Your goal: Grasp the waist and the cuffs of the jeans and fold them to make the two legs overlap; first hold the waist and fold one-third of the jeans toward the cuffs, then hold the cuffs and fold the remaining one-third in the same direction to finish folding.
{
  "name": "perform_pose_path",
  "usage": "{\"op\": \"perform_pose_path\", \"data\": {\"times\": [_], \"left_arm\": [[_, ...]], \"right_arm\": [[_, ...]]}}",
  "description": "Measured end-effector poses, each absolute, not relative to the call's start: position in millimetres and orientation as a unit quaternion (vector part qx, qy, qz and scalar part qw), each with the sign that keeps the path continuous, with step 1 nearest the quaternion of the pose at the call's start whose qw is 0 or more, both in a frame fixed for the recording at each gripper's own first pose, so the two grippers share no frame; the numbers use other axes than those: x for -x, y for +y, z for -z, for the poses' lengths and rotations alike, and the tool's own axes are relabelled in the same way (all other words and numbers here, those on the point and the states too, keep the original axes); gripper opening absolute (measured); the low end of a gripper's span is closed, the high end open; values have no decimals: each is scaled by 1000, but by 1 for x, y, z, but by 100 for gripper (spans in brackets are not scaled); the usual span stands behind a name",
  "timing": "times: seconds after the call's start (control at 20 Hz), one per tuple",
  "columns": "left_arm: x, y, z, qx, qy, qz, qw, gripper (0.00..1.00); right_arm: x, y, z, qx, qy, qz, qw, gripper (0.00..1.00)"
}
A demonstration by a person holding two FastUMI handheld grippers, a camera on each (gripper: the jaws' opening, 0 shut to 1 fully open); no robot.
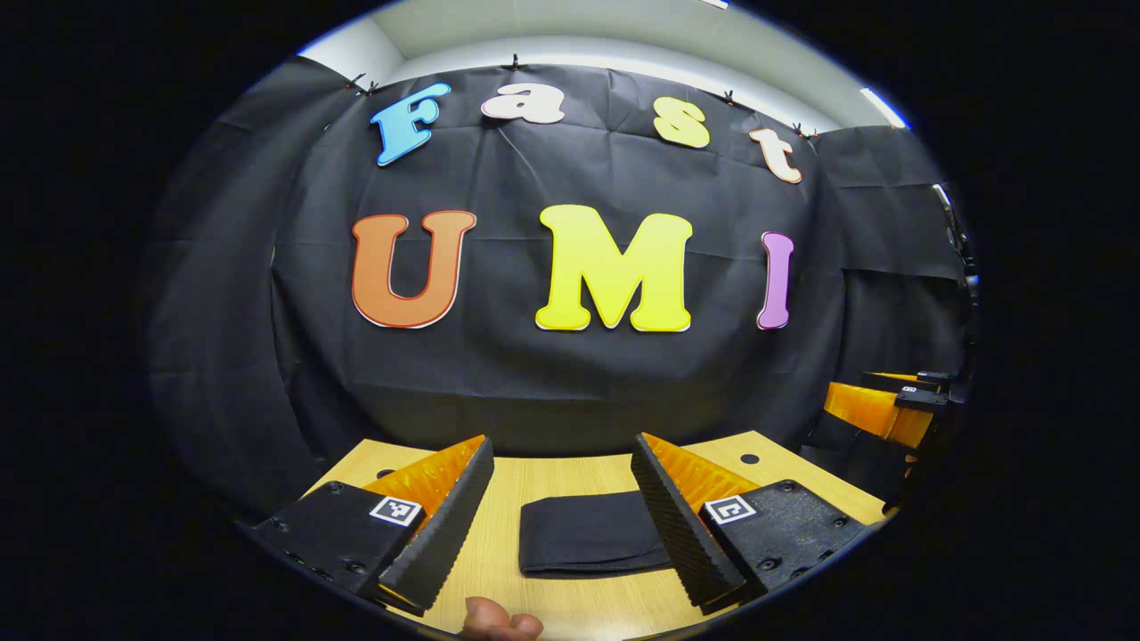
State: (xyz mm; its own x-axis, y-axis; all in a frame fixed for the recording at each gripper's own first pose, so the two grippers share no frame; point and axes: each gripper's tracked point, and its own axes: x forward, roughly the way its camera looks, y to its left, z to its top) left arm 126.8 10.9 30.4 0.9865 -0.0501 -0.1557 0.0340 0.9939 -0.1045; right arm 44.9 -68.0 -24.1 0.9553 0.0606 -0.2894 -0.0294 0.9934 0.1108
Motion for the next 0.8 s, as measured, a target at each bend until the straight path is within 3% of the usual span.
{"op": "perform_pose_path", "data": {"times": [0.1, 0.15, 0.2, 0.35, 0.4, 0.45, 0.8], "left_arm": [[-121, 17, -33, 51, 75, 19, 996, 99], [-120, 19, -33, 55, 76, 20, 995, 99], [-119, 19, -32, 57, 76, 22, 995, 99], [-118, 17, -31, 51, 77, 29, 995, 99], [-116, 17, -31, 49, 76, 32, 995, 99], [-116, 17, -31, 48, 76, 34, 995, 99], [-113, 13, -31, 55, 75, 30, 995, 99]], "right_arm": [[-44, -62, 21, -51, 144, -25, 988, 98], [-43, -59, 20, -52, 142, -25, 988, 93], [-43, -56, 18, -54, 140, -26, 988, 98], [-40, -50, 16, -47, 135, -30, 989, 98], [-40, -50, 15, -45, 134, -31, 990, 93], [-39, -51, 14, -45, 134, -31, 989, 98], [-39, -50, 16, -45, 138, -38, 989, 98]]}}
